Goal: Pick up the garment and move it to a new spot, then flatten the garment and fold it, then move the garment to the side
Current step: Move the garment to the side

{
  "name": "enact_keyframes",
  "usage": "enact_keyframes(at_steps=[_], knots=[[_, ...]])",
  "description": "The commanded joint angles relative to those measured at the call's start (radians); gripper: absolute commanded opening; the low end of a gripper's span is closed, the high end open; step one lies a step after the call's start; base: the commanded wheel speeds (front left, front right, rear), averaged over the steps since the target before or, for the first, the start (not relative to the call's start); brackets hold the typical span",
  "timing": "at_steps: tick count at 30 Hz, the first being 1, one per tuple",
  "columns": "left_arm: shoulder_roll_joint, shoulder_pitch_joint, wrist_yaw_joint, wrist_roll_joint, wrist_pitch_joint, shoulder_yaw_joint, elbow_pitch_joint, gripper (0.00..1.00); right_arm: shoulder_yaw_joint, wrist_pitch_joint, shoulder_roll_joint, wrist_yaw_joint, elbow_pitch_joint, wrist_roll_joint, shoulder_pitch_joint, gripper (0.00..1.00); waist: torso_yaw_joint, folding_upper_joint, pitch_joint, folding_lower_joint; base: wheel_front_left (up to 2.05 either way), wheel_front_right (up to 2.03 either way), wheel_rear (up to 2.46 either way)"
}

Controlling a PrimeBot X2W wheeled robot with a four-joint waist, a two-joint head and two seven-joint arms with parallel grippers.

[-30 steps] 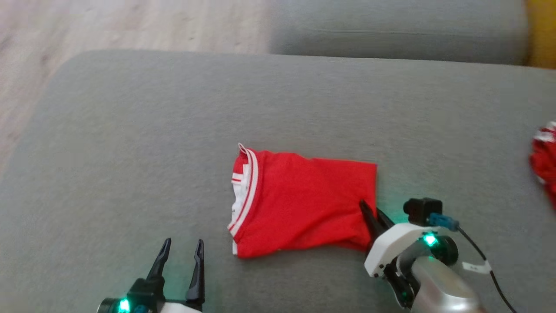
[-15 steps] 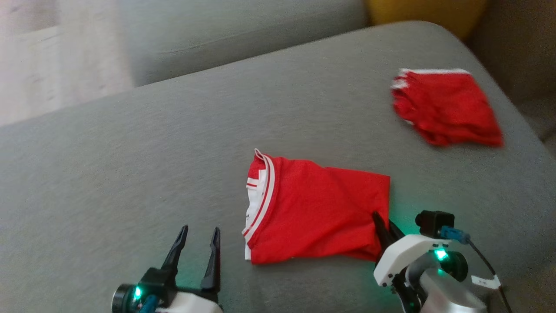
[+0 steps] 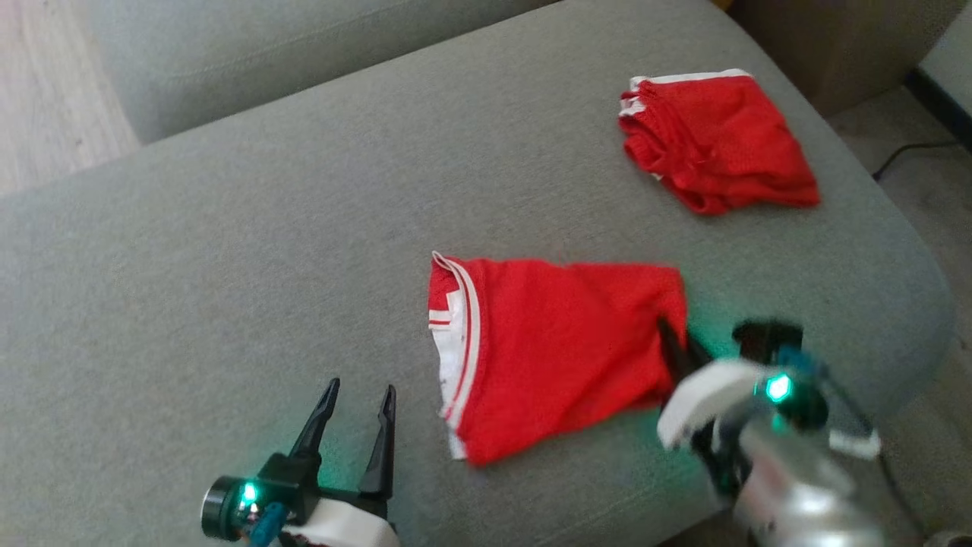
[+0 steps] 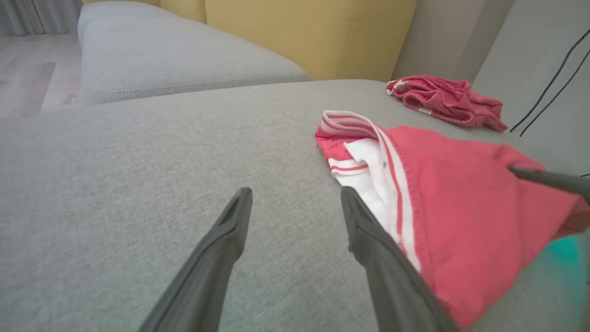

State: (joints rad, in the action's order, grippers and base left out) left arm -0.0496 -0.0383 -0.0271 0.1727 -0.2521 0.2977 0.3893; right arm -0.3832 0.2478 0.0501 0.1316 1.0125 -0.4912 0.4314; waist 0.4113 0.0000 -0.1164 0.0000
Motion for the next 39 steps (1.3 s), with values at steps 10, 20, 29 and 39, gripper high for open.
enact_keyframes(at_steps=[10,20,29,39], knots=[[-0.002,-0.086,-0.033,-0.071,-0.01,-0.056,-0.001,1.0,0.142,-0.025,0.157,-0.001,0.024,0.226,0.476,0.0,-0.105,0.0,-0.12,0.0,0.0,0.0,0.0],[-0.002,-0.14,-0.053,-0.1,-0.01,-0.065,0.011,1.0,0.464,-0.065,0.369,-0.001,0.212,0.505,0.653,1.0,-0.159,0.0,-0.18,0.0,0.0,0.0,0.0],[-0.003,-0.146,-0.032,-0.097,-0.01,-0.124,0.004,1.0,0.681,-0.002,0.237,-0.001,0.122,0.69,0.584,1.0,-0.171,0.0,-0.16,0.0,0.0,0.0,0.0],[-0.004,-0.11,0.004,-0.074,-0.01,-0.233,-0.004,1.0,0.473,0.014,0.007,-0.001,-0.183,0.584,0.363,1.0,-0.221,0.0,-0.106,0.0,0.0,0.0,0.0]])
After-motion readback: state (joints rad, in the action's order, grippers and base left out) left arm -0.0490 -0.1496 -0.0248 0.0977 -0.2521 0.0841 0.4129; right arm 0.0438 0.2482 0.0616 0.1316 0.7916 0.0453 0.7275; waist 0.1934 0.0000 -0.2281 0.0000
